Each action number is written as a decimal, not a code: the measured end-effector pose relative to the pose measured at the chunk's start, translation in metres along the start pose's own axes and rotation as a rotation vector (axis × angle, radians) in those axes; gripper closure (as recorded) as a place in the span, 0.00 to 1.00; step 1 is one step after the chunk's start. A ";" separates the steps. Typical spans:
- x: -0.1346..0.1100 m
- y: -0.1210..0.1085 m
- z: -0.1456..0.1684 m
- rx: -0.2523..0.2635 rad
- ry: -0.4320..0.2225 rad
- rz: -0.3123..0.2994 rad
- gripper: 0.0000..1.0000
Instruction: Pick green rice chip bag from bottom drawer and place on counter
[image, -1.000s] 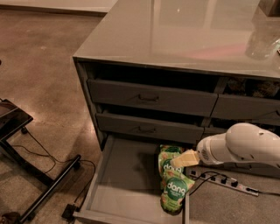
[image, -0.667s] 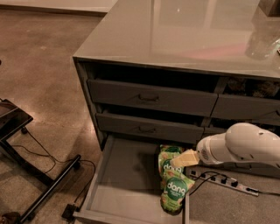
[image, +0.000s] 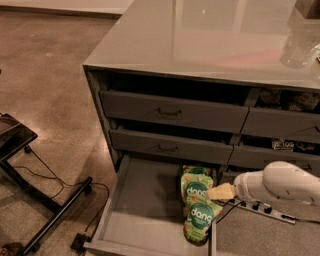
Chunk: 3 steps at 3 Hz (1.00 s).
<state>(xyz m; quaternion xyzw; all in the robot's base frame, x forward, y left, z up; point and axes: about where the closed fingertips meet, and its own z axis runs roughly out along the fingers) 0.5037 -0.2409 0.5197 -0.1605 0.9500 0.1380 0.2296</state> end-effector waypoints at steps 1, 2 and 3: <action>0.027 -0.021 0.028 0.008 0.015 0.067 0.00; 0.027 -0.021 0.028 0.008 0.015 0.067 0.00; 0.037 -0.021 0.062 -0.032 0.036 0.112 0.00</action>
Offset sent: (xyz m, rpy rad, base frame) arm -0.0029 -0.0154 -0.0327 0.0107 0.0255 -0.0523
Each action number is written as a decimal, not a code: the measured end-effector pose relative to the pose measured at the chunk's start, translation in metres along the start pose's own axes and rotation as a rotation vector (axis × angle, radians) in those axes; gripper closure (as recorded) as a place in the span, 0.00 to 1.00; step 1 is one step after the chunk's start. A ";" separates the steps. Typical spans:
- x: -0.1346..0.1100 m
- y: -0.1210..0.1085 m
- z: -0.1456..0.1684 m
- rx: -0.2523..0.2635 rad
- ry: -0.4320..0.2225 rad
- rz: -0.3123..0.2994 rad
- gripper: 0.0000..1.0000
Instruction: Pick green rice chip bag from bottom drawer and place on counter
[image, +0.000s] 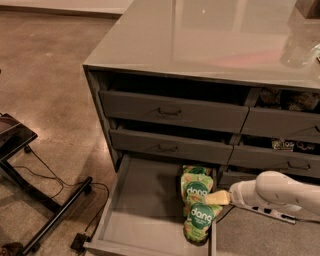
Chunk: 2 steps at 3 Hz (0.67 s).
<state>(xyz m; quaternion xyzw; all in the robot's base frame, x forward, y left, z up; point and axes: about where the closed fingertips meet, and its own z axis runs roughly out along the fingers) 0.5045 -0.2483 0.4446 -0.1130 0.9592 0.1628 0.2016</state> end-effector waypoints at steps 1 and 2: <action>0.016 0.000 0.063 -0.058 0.029 0.063 0.00; 0.026 0.004 0.106 -0.125 0.045 0.104 0.00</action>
Offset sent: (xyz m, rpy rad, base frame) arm 0.0206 0.0571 -0.1471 0.2205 0.1411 -0.0305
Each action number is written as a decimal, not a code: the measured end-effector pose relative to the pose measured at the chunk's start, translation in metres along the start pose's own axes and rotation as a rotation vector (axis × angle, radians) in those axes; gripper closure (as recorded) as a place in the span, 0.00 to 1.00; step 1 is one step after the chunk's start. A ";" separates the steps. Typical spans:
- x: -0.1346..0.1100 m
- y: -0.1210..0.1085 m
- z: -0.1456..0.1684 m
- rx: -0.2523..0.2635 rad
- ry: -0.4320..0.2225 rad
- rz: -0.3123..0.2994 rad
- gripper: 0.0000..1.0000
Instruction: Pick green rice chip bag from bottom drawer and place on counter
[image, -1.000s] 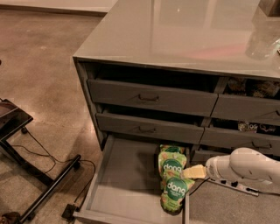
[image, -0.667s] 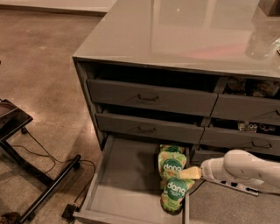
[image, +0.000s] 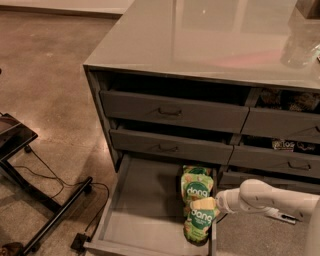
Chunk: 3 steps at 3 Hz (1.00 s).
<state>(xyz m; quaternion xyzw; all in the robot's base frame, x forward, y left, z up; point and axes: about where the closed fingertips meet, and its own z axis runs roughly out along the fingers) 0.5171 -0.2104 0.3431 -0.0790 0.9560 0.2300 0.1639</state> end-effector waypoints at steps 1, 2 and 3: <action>0.000 -0.001 0.008 -0.081 -0.007 0.012 0.00; 0.000 -0.001 0.008 -0.082 -0.007 0.012 0.00; 0.001 -0.003 0.025 -0.101 0.010 0.023 0.00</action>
Offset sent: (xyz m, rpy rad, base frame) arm 0.0030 0.0032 -0.0065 0.0688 0.0037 0.0124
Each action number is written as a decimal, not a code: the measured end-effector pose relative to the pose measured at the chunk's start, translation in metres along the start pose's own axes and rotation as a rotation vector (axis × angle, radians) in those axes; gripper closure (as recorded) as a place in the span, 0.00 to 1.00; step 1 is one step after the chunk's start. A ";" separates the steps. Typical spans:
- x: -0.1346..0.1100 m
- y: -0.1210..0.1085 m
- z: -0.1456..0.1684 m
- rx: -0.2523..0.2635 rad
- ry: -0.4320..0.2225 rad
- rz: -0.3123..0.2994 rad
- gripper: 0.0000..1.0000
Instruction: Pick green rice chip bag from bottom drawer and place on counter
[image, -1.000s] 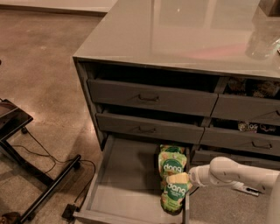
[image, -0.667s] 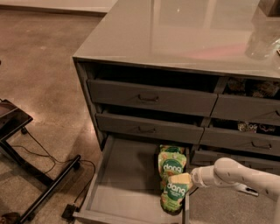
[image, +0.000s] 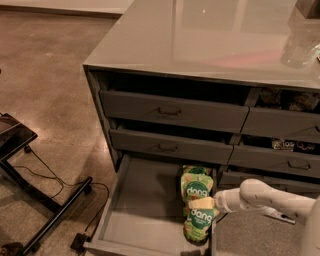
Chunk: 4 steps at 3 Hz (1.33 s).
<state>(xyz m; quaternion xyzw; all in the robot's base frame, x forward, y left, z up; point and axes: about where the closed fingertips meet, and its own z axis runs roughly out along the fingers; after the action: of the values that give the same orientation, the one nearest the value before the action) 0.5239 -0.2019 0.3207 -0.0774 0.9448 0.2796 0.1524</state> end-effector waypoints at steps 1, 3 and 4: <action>-0.004 -0.011 0.030 -0.006 0.010 0.013 0.00; -0.030 -0.024 0.050 0.048 -0.086 -0.014 0.00; -0.037 -0.028 0.051 0.079 -0.115 -0.023 0.00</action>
Offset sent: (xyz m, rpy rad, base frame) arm 0.0618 0.0041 -0.0472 -0.0278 -0.1221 -0.0830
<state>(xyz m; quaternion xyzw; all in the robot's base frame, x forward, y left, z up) 0.5774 -0.1949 0.2785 -0.0659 0.9438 0.2443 0.2127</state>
